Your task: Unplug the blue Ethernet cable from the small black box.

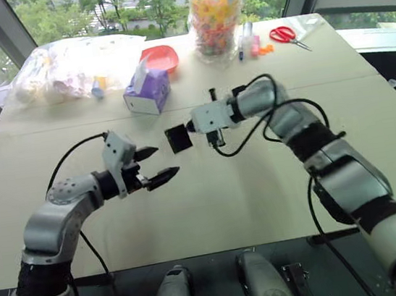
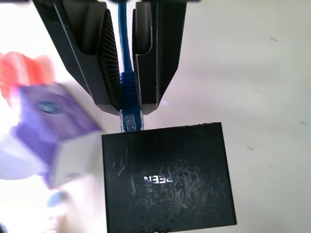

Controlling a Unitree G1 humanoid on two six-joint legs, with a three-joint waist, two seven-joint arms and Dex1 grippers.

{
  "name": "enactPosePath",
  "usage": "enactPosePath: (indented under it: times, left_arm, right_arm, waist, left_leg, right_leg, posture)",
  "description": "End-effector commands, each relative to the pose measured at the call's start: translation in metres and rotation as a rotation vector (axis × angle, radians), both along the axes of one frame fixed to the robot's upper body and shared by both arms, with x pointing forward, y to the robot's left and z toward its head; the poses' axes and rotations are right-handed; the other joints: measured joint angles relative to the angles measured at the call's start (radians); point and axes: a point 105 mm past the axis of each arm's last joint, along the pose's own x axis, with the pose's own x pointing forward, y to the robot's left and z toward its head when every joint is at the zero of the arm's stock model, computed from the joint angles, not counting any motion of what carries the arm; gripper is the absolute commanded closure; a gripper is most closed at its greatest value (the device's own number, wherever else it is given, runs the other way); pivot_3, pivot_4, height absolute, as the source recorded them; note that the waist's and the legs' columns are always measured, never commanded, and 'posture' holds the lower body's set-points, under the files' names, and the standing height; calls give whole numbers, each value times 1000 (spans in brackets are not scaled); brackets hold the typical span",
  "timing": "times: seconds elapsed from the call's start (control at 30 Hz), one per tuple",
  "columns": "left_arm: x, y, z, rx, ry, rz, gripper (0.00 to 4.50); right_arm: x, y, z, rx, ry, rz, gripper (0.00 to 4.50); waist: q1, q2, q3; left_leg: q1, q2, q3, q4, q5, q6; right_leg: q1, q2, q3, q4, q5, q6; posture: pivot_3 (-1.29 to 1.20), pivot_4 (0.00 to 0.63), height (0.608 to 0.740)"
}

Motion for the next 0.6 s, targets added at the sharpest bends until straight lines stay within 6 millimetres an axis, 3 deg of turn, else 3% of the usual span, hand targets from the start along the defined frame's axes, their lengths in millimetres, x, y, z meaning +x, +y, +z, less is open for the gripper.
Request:
enactPosePath:
  times: [0.03, 0.17, 0.37, 0.47, 0.6]
  left_arm:
    - [8, -3, 21, -58, -42, -15, 0]
    - [15, -14, 34, -137, -40, -46, 0]
    - [15, -23, 37, -172, -22, -77, 0]
    - [15, -28, 37, -185, -23, -88, 862]
    - [17, -29, 39, -191, -31, -82, 2700]
  right_arm:
    - [-23, 5, 29, 131, -196, 23, 4398]
    - [-54, 16, 32, 215, -287, 29, 4398]
    - [-61, 17, 29, 212, -300, 6, 4398]
    - [-63, 16, 31, 204, -311, 2, 4500]
    - [-63, 13, 29, 182, -309, -1, 4500]
  waist:
    - [3, 0, 0]
    - [3, 0, 0]
    - [5, -1, 0]
    - [5, -1, 0]
    - [6, -1, 0]
  left_leg:
    - [0, 0, 0, 0, 0, 0]
    - [0, 0, 0, 0, 0, 0]
    - [1, 0, 0, 2, 0, 0]
    - [1, 0, 0, 2, 0, 0]
    - [1, 0, 0, 2, 0, 0]
  right_leg:
    - [0, 0, 0, 0, 0, 0]
    - [0, 0, 0, 0, 0, 0]
    - [2, 0, 0, 1, 0, 0]
    - [2, 0, 0, 0, 0, 0]
    - [2, 0, 0, 0, 0, 0]
  posture:
    - [0, 150, 740]
    - [0, 150, 740]
    - [0, 150, 740]
    - [0, 150, 740]
    - [0, 150, 740]
